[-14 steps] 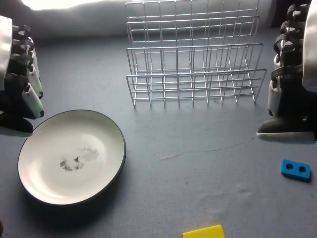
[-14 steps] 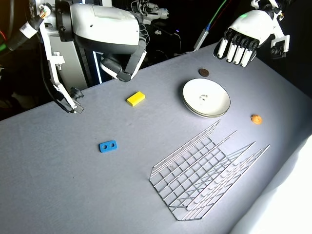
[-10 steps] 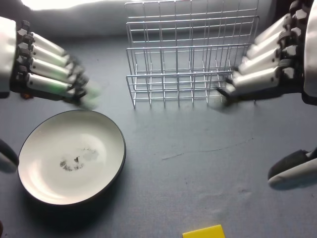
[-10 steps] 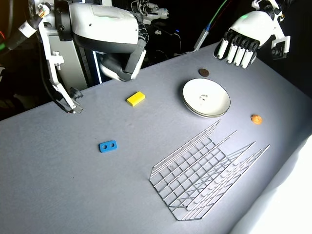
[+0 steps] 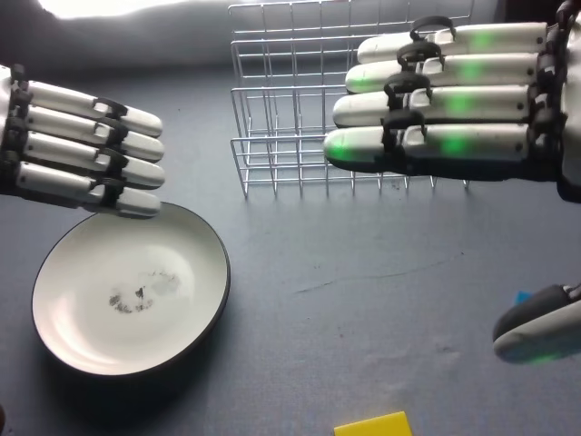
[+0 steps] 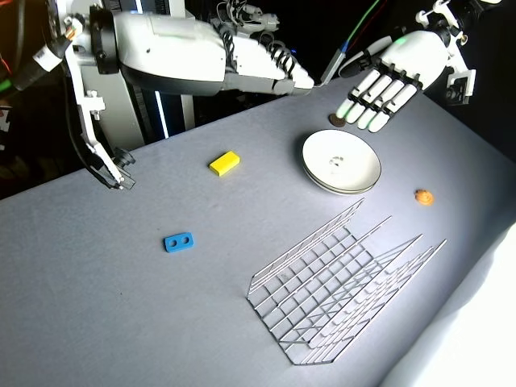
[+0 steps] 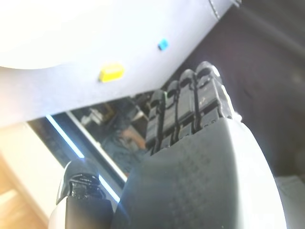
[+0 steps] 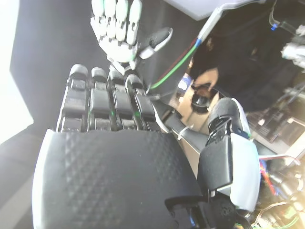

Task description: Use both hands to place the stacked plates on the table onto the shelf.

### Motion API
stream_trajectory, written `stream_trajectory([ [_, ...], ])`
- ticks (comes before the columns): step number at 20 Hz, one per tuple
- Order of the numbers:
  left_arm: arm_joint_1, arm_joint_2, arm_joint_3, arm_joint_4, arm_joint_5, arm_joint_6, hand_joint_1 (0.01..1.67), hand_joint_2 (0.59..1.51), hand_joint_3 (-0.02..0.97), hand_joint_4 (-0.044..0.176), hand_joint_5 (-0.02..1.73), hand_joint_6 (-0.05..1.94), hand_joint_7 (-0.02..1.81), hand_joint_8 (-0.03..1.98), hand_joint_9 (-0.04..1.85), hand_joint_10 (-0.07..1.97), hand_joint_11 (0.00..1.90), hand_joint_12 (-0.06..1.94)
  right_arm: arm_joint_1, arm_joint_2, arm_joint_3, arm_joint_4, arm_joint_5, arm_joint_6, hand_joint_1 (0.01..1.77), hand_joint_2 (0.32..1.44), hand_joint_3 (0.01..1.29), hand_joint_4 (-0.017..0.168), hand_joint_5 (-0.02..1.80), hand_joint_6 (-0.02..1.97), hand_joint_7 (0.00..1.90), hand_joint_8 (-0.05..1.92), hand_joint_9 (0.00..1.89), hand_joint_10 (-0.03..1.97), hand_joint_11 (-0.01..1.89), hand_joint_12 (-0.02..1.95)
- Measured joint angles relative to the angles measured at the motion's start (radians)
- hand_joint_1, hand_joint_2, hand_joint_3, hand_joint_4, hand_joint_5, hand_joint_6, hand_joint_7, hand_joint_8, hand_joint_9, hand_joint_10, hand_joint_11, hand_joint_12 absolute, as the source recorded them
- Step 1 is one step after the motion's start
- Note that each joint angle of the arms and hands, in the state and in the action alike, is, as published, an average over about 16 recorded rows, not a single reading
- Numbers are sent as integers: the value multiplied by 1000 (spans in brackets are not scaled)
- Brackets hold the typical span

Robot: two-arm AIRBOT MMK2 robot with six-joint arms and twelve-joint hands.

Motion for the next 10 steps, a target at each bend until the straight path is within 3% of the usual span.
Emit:
stream_trajectory([
  [6, 89, -29, 71, 21, -27, 38, 19, 1095, 14, -2, 85, -2, 55, -3, 30, 6, 15, 13, 12, -20, 9, -52, -36, 119, 276, 1070, 23, 2, 19, 20, 17, 14, 20, 8, 15, -3],
  [10, 181, -58, 115, 10, -36, 65, 19, 1091, 14, -2, 78, 2, 57, 3, 34, 6, 17, 14, 26, -38, 15, -99, -67, 189, 523, 1062, 23, 2, 44, 20, 47, 14, 55, 9, 17, 171],
])
